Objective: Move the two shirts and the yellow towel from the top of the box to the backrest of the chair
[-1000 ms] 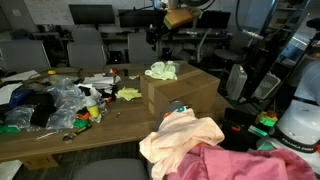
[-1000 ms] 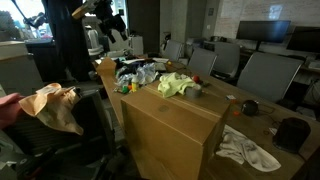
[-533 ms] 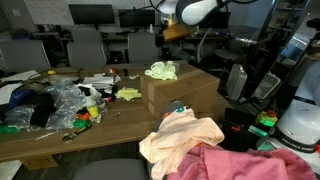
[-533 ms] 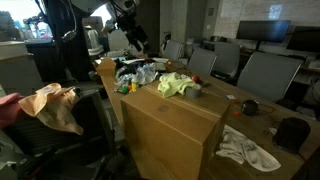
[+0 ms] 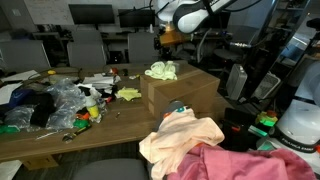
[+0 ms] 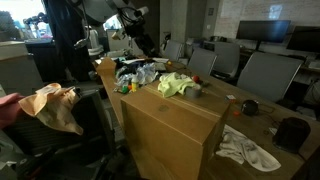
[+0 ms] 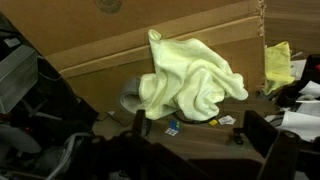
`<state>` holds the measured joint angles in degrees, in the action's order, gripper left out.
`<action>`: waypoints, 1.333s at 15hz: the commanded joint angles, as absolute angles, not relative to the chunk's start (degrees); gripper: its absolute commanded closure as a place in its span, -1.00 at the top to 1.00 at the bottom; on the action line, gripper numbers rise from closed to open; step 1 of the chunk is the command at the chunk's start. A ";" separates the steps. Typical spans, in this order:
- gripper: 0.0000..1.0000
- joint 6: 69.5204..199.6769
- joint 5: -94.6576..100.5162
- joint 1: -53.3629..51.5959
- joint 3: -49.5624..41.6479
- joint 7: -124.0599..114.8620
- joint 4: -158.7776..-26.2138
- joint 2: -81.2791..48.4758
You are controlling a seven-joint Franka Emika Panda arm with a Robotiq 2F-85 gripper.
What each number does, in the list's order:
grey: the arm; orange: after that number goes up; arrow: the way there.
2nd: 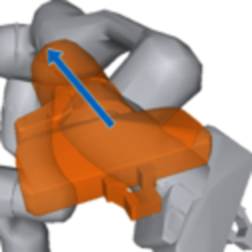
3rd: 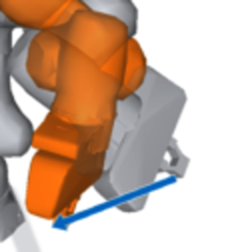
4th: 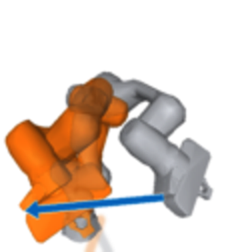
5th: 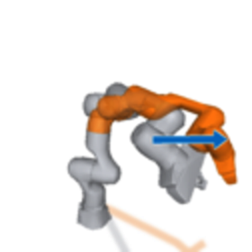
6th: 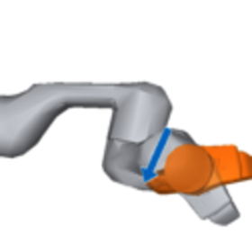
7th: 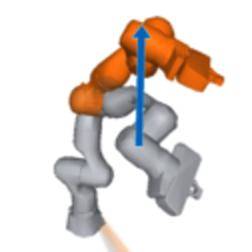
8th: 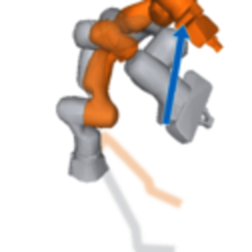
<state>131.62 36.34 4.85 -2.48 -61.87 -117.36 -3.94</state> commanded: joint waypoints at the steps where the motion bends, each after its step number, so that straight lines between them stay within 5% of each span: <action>1: 1.00 137.71 34.62 4.76 -4.12 -59.01 -115.90 -6.62; 20: 1.00 136.45 15.31 5.37 -9.76 -34.78 -94.51 -24.16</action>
<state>139.64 18.14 5.82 -8.48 -38.30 -103.18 -18.57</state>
